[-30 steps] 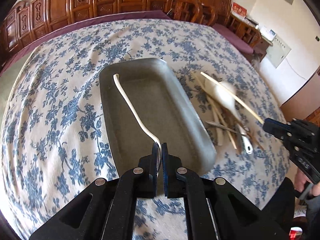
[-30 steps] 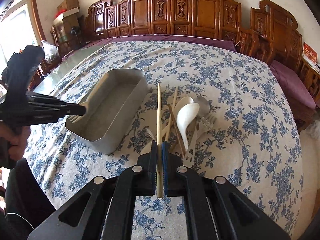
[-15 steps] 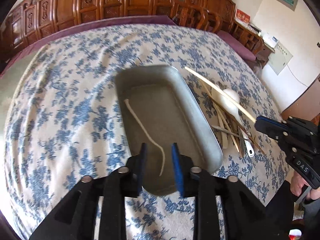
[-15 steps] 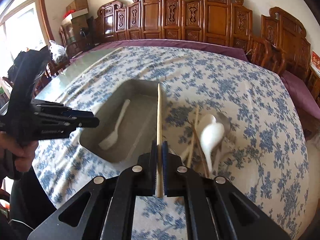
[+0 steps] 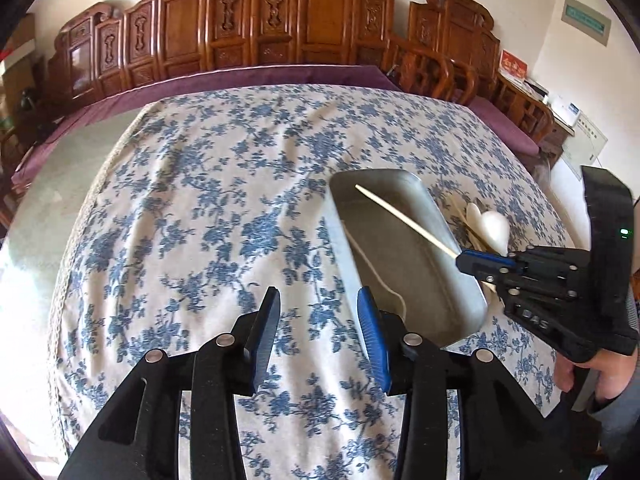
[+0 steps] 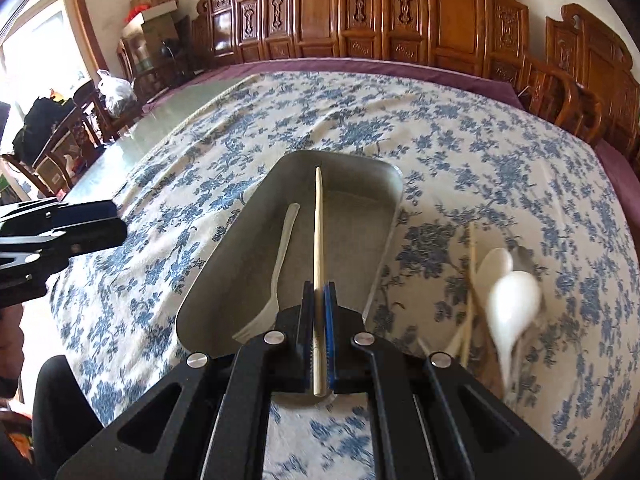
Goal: Organize utensils
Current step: 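Lower the fork into the grey tray and open the left tool while the right tool releases its chopstick there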
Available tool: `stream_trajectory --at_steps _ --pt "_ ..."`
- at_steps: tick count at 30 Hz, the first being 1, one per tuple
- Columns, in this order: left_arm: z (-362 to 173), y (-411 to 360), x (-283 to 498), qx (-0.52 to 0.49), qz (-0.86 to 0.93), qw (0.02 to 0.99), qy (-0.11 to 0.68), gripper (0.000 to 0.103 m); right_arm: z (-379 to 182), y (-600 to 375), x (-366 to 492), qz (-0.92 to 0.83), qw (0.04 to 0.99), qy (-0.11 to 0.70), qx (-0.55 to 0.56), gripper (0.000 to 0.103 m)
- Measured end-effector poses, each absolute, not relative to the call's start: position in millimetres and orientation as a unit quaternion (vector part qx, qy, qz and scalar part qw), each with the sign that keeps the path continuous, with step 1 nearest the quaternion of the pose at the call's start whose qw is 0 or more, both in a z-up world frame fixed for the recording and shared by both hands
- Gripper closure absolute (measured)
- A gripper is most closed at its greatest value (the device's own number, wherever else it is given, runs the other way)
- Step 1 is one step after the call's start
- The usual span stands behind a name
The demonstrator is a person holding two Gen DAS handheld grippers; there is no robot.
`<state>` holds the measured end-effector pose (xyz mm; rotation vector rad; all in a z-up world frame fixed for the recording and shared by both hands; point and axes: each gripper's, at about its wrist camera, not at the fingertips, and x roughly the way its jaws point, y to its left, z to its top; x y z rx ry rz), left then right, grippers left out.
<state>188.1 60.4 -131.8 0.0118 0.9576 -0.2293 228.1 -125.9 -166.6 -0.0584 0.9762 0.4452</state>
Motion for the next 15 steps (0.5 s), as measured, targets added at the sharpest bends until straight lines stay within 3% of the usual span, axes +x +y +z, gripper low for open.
stream_trajectory --at_steps 15 --pt "-129 73 172 -0.002 -0.098 0.884 0.458 0.065 -193 -95 242 0.2 0.843 0.497 -0.045 0.097"
